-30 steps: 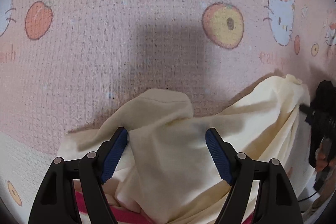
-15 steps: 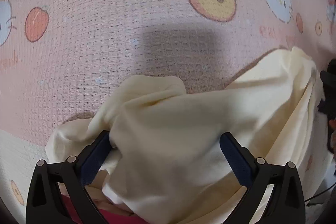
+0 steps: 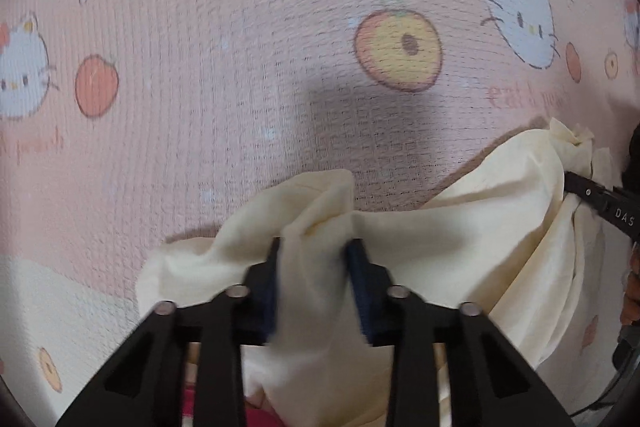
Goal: Fold clothes
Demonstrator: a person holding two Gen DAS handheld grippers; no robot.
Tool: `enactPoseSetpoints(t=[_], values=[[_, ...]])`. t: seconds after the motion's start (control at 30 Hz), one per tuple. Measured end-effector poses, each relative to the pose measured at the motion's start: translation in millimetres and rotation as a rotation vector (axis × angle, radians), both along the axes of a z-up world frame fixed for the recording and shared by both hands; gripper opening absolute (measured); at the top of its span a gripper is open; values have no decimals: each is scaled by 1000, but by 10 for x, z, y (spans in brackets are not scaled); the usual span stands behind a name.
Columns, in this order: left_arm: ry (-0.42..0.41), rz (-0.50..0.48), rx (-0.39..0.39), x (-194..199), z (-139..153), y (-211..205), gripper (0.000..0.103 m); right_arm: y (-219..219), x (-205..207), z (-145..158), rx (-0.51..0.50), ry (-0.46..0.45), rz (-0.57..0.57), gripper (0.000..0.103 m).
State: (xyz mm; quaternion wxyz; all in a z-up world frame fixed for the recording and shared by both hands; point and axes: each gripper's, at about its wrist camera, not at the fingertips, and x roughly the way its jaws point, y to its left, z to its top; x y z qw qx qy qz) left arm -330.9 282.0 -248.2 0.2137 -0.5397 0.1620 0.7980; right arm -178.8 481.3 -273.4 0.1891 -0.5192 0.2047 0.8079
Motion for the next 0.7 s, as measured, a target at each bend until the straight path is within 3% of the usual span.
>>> enactPoseSetpoints(t=[0.17,0.3,0.5,0.53,0.6,0.7], values=[[29,17,72,-61,161,-76,10,103,133,77,-43,55,-7,12],[45,58,131,-150,305,-154,9,126,199,322,-15,126,14,11],[75,143,256,-251,586,-341,8,-219,47,723,240,178,133,10],[74,148,272,-140,591,-531,8,-253,118,794,270,182,137,10],[74,158,304,-332,656,-791,7,-326,161,912,317,203,139,10],[135,141,333,-376,849,-878,7,-301,-37,1063,380,225,132,10]])
